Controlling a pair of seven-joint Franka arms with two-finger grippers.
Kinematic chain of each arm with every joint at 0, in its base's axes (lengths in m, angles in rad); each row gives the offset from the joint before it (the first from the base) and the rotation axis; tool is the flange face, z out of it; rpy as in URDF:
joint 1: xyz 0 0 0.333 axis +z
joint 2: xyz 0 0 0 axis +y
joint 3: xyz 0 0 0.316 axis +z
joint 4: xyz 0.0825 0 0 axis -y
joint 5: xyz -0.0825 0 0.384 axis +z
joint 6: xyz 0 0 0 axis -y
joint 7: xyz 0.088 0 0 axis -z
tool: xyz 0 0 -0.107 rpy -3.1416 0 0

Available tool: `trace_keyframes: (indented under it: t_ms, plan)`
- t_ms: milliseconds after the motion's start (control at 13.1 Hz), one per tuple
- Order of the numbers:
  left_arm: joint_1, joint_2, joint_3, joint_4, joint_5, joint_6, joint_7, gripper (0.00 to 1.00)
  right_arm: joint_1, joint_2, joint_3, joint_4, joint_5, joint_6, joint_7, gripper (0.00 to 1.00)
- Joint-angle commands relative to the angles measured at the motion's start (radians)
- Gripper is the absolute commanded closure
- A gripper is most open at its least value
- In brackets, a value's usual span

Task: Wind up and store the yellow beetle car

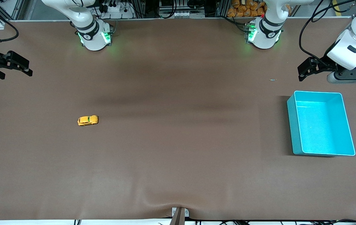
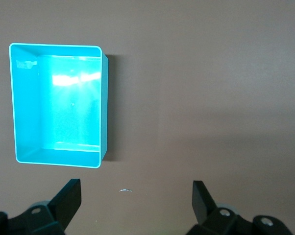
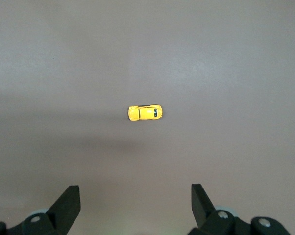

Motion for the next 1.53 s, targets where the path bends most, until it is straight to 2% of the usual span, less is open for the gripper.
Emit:
trace_keyframes:
  t_ms: [0, 765, 1071, 1454]
  plan:
    - [-0.001, 0.007, -0.001, 0.013, 0.016, -0.001, -0.007, 0.0, 0.001, -0.025, 0.001, -0.057, 0.003, 0.024, 0.0, 0.0]
    - [-0.007, 0.008, -0.001, 0.019, 0.013, -0.001, -0.012, 0.0, 0.009, -0.019, 0.003, -0.14, -0.011, 0.109, -0.048, 0.0]
    - [-0.007, 0.008, -0.001, 0.019, 0.013, -0.001, -0.013, 0.0, 0.001, -0.018, 0.003, -0.296, -0.012, 0.259, -0.164, 0.0]
    - [-0.001, 0.008, -0.001, 0.019, 0.013, 0.0, -0.012, 0.0, -0.017, -0.016, 0.0, -0.548, -0.012, 0.555, -0.356, 0.0]
